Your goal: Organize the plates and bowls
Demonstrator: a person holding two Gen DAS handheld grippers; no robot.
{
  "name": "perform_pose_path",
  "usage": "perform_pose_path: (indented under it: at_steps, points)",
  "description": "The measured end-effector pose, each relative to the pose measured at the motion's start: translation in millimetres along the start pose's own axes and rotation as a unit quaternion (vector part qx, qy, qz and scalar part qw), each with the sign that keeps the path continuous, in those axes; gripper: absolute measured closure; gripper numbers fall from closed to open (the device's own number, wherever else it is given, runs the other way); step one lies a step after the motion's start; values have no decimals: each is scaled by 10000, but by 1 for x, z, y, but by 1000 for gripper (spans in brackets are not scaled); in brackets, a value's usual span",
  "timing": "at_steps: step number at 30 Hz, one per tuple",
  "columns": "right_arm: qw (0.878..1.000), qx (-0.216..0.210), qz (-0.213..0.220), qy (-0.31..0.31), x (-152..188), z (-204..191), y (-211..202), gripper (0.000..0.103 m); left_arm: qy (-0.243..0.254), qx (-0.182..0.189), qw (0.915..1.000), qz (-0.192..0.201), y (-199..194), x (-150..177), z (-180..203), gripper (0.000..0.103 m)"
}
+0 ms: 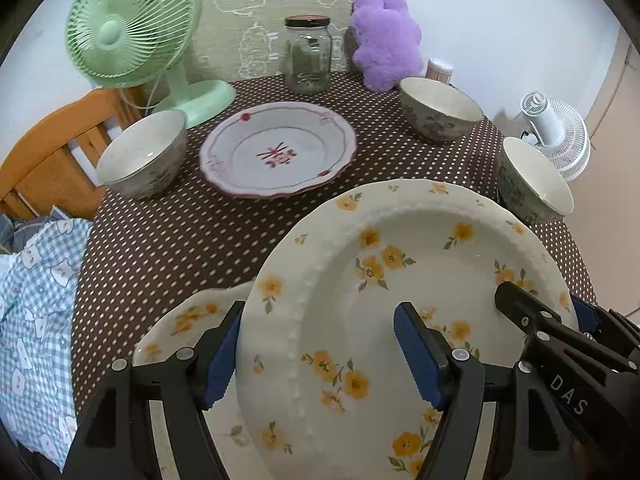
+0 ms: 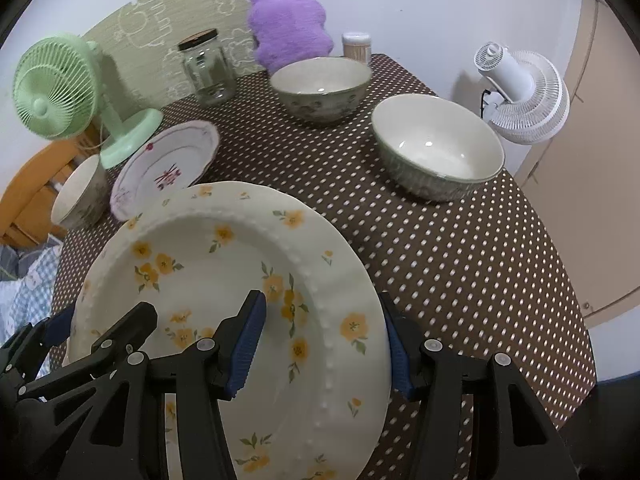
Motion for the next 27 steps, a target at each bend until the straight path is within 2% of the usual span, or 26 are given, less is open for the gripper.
perform_pose_path:
  at_steps: [15,27]
  points:
    - [9995,-94,-109,-288,46,-53,-18,44,-176,-74,9996,-225,-18,55,-49,29]
    - [9986,-105,-250,-447,69,-76,-17,44,-307,-113,9988,-351,-16,76,-69,28]
Point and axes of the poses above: each gripper's, at about its wrist camera, not at the fingertips, and y roughly the way its jaws point, z to its right, x to its underside, the point moved 8 cm from there along y, roughly the way its jaws point, and after that the axes turned 11 degrees about x, right-handed, at the moved point
